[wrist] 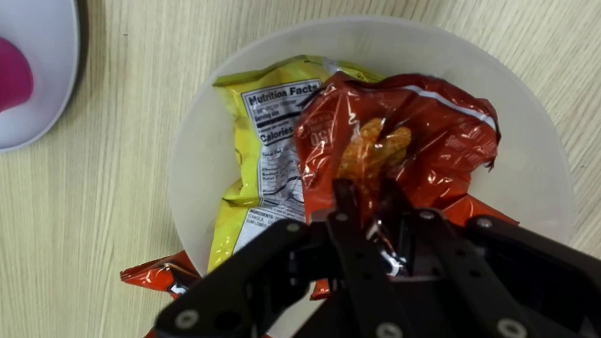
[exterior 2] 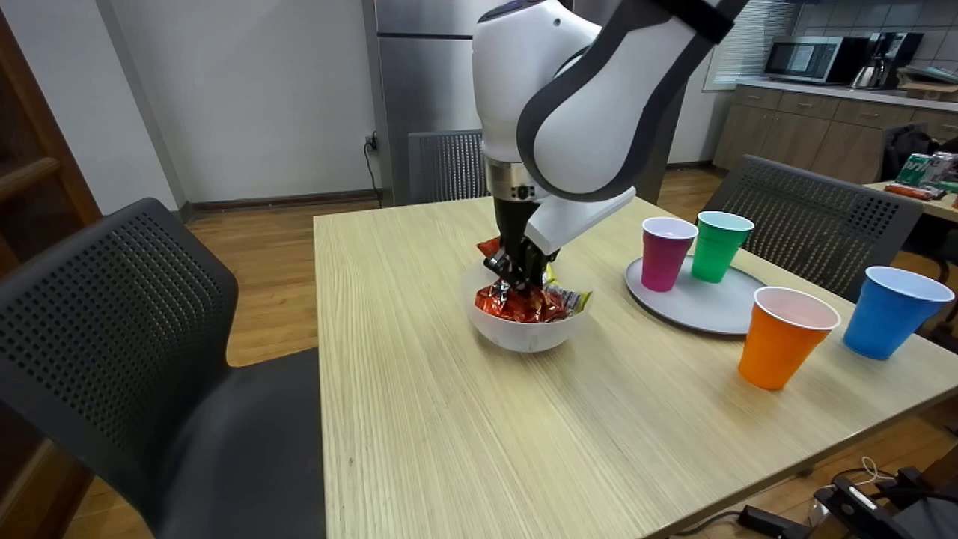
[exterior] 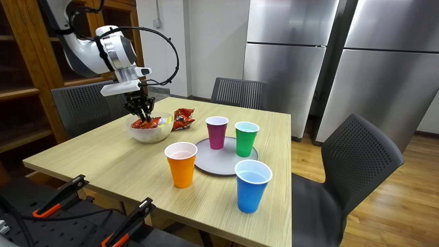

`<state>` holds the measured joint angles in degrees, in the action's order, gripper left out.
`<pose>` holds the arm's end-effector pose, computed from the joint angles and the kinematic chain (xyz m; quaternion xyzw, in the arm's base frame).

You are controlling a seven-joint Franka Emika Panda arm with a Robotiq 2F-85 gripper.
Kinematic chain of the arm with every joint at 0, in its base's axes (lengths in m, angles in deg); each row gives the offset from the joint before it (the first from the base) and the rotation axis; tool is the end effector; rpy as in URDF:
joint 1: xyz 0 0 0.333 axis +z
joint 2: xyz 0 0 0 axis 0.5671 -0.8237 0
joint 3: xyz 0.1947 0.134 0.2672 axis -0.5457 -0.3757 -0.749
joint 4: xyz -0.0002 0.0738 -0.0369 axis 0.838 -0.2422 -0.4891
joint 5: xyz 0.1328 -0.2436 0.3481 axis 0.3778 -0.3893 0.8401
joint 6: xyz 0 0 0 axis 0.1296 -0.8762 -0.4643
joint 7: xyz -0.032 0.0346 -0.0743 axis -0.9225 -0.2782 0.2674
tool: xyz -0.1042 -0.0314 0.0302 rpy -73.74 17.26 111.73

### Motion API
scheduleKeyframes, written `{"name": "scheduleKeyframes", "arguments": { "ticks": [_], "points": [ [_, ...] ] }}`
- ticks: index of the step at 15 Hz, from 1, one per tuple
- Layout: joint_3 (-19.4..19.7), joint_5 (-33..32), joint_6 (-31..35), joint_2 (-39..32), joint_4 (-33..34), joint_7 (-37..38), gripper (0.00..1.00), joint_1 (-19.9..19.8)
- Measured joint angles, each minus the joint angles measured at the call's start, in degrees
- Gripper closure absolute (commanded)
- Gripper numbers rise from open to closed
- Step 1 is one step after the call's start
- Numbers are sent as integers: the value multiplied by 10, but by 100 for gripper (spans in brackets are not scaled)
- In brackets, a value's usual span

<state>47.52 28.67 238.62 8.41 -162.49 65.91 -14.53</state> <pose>0.6038 0.2298 0.1402 0.9746 0.1869 0.0480 0.1140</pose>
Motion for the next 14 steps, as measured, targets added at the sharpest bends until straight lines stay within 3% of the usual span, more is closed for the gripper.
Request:
{"name": "scheduleKeyframes", "arguments": {
  "ticks": [6,14],
  "points": [
    [-13,2,15,16,-14,-34,1,9],
    [-16,1,50,114,-94,-41,0,19]
  ]
}}
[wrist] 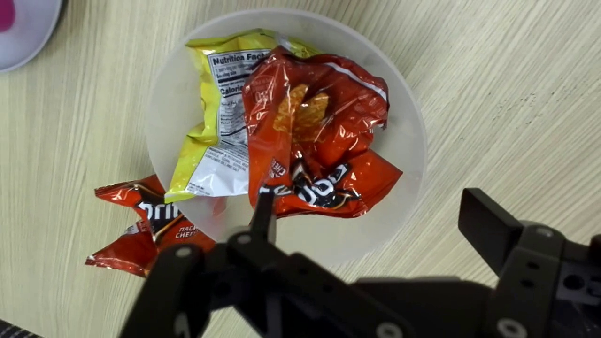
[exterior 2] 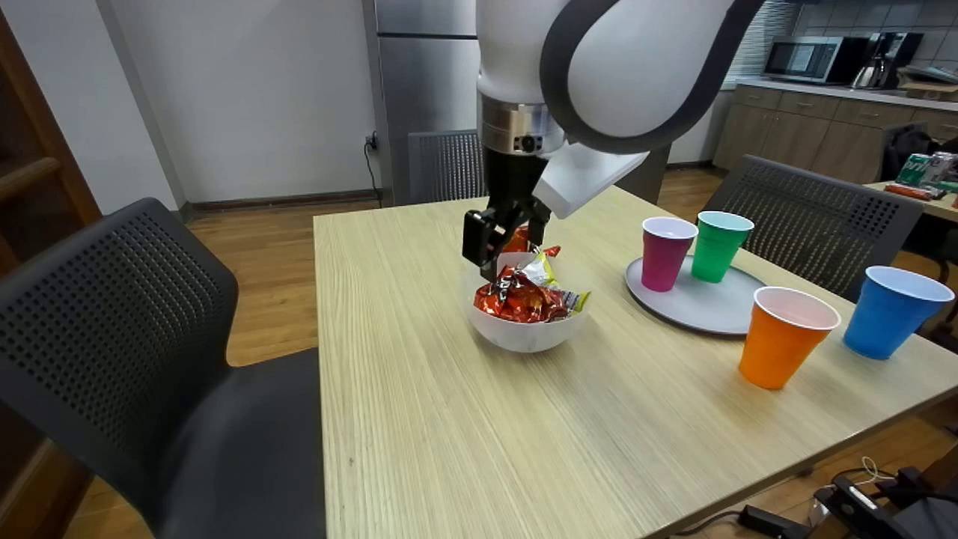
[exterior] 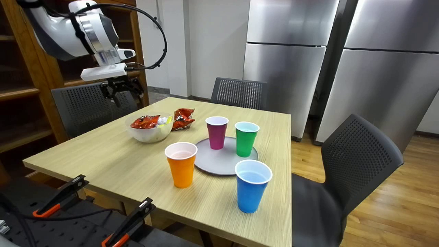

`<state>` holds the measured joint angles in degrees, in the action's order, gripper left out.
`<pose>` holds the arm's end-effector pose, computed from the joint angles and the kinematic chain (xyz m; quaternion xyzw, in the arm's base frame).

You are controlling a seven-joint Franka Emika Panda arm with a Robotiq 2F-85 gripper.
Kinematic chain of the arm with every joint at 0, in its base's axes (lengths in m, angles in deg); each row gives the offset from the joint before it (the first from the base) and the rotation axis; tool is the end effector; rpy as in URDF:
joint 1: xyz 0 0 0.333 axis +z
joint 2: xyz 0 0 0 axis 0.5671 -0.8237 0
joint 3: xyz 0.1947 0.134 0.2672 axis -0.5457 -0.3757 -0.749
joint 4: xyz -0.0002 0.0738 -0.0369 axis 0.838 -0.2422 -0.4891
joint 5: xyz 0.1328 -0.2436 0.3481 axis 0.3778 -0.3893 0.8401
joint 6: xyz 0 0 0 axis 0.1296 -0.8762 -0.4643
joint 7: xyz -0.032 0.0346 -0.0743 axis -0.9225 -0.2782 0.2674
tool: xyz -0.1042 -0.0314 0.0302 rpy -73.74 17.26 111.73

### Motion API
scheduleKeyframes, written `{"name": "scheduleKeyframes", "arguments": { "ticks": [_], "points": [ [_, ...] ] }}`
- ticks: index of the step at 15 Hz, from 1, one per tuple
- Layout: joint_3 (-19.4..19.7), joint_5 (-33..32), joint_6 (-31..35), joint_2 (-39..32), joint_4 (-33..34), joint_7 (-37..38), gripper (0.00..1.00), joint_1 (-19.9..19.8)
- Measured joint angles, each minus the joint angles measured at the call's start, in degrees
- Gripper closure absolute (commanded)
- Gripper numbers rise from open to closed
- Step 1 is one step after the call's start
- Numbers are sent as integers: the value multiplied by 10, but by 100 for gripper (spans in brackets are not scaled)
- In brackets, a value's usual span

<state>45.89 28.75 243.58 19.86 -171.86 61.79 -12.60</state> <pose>0.5569 0.2594 0.2096 0.9587 0.2529 0.1003 0.0826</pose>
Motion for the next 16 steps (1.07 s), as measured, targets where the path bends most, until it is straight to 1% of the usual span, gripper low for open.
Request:
{"name": "scheduleKeyframes", "arguments": {
  "ticks": [5,9,12,16],
  "points": [
    [3,-1,0,59,-45,0,0,-1],
    [7,-5,0,93,-70,3,0,-7],
    [11,-15,1,107,-78,3,0,-22],
    [12,-17,10,111,-79,-6,0,-55]
  ]
}}
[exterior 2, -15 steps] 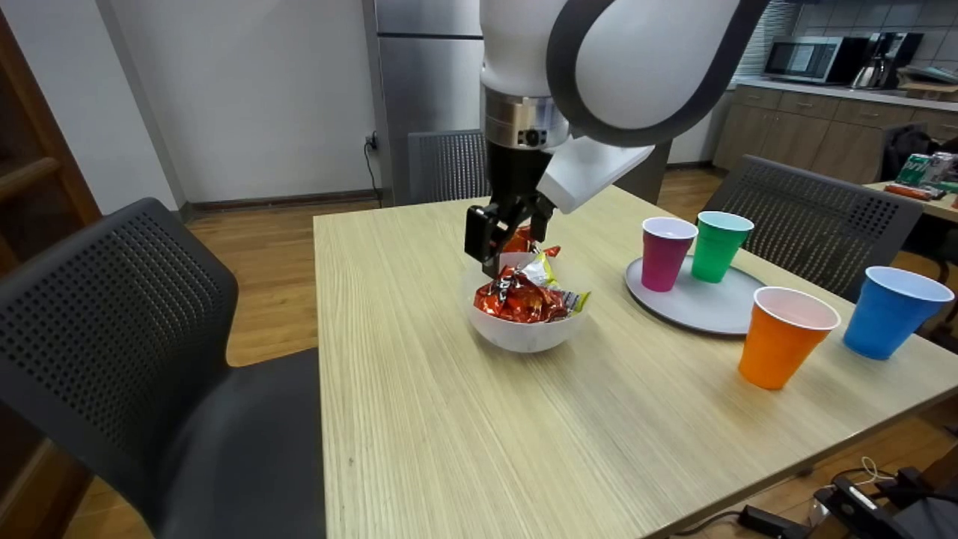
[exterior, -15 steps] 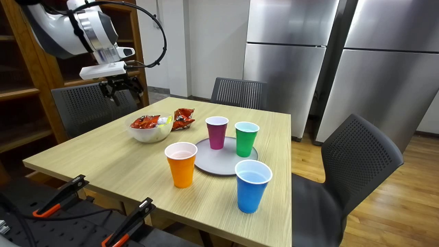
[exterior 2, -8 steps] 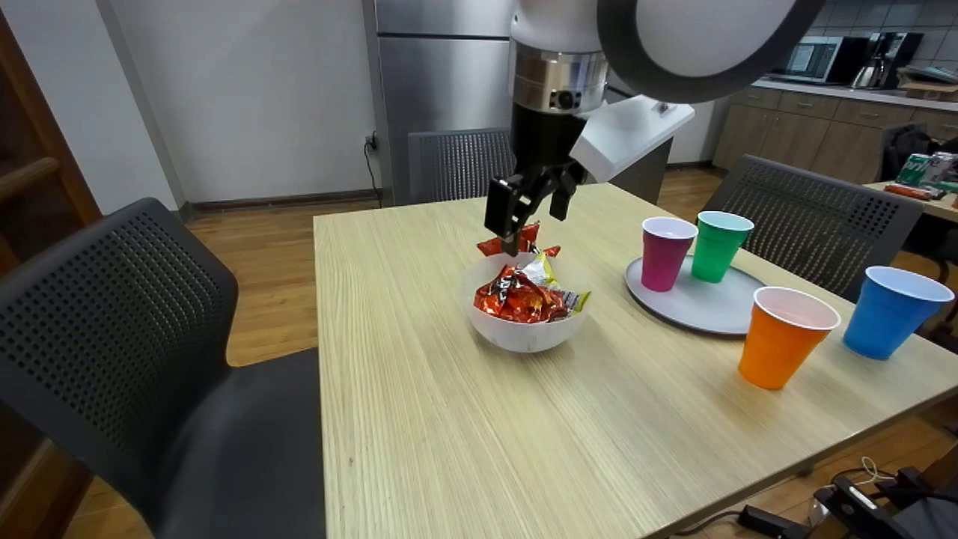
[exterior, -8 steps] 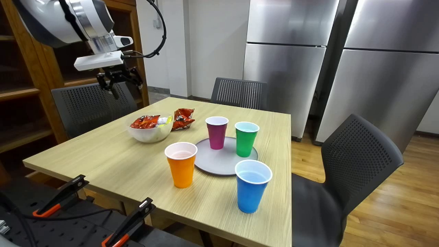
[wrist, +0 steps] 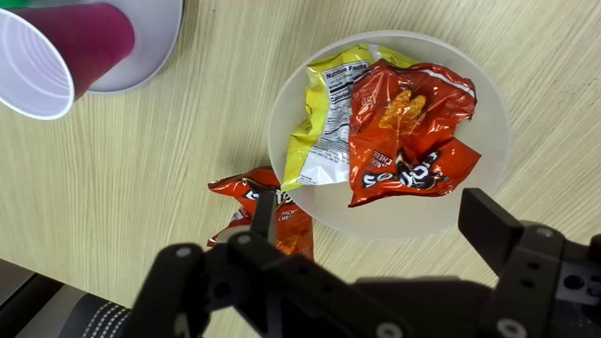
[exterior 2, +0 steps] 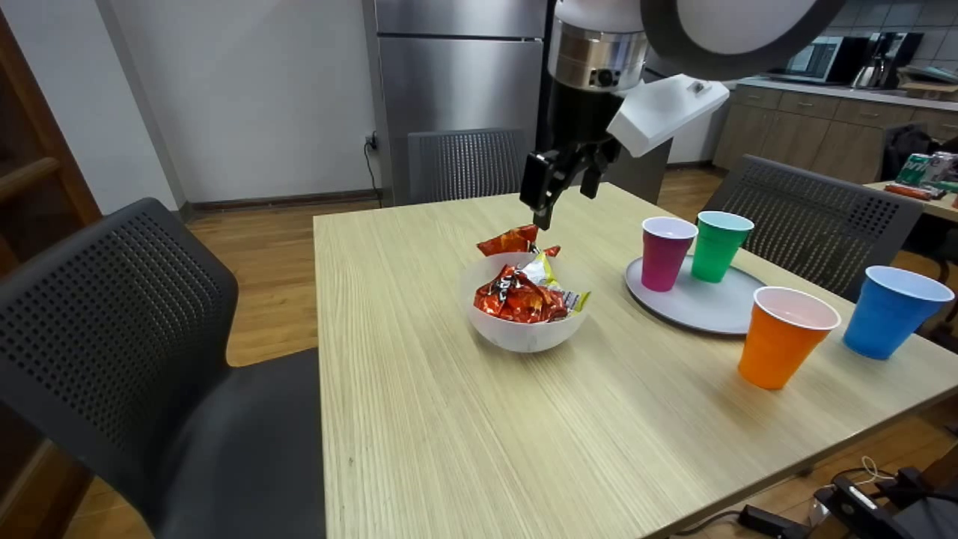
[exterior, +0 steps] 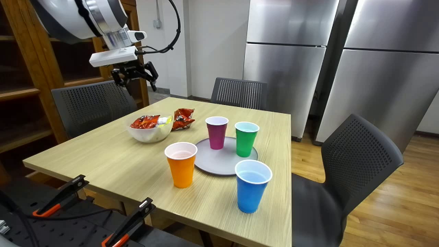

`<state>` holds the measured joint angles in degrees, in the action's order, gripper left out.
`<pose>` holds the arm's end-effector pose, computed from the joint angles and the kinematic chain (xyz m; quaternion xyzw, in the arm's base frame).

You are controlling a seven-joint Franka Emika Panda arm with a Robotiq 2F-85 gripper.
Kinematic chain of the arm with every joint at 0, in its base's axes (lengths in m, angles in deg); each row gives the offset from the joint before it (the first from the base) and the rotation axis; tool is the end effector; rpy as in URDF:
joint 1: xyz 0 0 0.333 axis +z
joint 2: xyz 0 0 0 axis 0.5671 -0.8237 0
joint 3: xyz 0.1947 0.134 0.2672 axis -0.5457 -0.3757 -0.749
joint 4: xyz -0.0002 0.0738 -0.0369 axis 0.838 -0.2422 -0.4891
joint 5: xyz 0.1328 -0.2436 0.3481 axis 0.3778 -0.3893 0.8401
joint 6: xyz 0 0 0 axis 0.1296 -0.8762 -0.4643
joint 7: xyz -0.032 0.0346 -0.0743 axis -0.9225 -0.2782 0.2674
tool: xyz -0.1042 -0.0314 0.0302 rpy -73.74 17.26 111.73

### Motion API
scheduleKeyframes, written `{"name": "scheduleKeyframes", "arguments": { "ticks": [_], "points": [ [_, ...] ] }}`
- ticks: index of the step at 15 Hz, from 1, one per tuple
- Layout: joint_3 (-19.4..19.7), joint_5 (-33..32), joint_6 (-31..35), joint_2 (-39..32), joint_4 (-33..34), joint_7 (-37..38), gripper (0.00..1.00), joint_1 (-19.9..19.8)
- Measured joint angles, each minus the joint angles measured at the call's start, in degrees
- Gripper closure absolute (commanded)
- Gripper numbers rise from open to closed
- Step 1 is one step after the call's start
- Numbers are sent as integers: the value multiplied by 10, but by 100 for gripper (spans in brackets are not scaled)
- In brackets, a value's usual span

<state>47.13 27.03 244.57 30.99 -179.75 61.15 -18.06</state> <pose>0.5467 0.1835 0.2689 0.9634 0.2133 0.1323 0.0938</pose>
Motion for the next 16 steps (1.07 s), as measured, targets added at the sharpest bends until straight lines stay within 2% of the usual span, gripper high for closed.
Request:
{"name": "scheduleKeyframes", "arguments": {
  "ticks": [7,12,16],
  "points": [
    [4,18,38,-4,1,-67,0,-55],
    [1,98,64,-28,18,-173,0,-87],
    [-16,166,64,-59,52,-253,0,-109]
  ]
}}
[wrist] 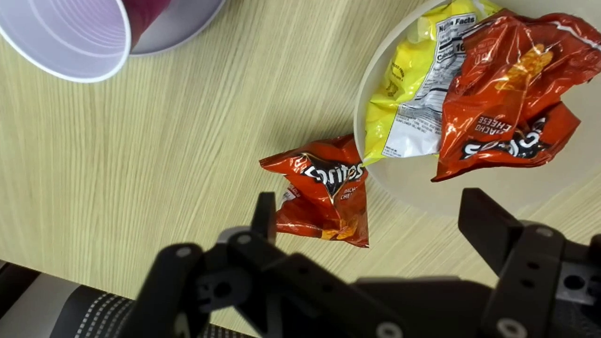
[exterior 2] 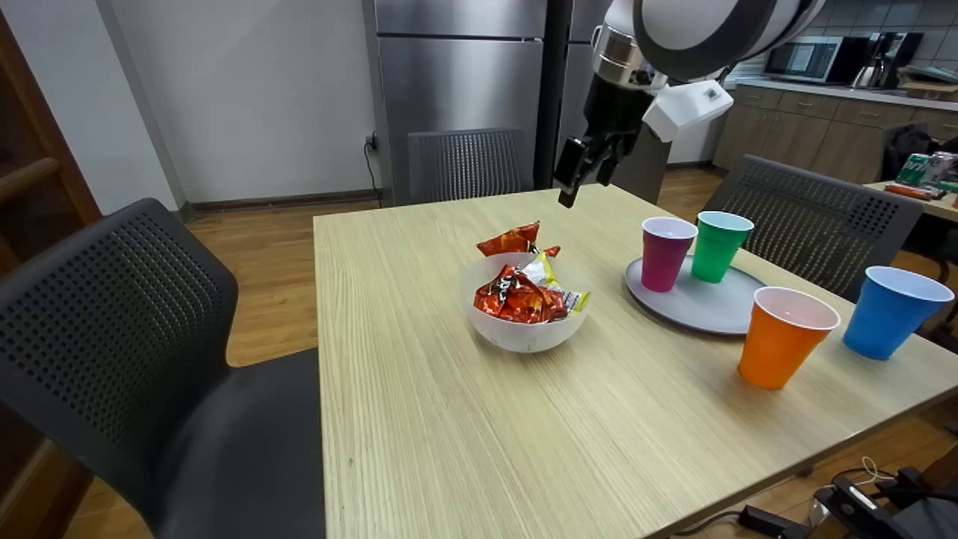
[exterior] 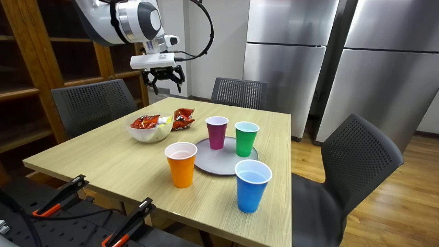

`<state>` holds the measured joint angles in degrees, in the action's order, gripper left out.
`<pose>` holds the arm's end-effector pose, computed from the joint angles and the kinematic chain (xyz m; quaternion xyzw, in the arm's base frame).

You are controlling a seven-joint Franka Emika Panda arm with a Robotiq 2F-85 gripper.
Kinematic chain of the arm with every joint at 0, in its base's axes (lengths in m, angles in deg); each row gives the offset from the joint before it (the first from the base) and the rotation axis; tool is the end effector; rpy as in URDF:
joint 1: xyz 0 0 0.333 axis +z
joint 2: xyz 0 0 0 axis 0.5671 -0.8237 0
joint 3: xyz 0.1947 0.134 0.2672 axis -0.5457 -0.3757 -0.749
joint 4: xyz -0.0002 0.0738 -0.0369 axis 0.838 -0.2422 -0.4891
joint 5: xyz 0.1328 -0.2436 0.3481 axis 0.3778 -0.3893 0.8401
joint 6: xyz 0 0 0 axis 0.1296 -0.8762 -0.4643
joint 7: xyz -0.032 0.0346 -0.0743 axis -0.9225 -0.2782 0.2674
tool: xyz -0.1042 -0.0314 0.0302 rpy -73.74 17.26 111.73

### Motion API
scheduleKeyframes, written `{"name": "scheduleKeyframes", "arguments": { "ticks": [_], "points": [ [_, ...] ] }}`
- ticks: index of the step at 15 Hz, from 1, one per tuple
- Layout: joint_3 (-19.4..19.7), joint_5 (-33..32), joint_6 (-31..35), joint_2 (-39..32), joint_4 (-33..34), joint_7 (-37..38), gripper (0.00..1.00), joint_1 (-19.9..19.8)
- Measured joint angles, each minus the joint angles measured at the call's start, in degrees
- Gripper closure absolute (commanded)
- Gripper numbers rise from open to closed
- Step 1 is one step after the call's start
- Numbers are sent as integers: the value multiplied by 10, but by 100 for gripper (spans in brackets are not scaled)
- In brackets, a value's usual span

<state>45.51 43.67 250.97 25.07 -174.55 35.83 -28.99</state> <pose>0.6108 0.0925 0.2613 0.9608 0.2282 0.1503 0.0464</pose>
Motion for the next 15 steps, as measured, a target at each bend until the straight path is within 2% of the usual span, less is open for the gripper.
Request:
{"name": "scheduleKeyframes", "arguments": {
  "ticks": [10,15],
  "points": [
    [-37,54,-32,-94,115,-83,0,-29],
    [-49,62,-75,-146,180,-112,0,-43]
  ]
}}
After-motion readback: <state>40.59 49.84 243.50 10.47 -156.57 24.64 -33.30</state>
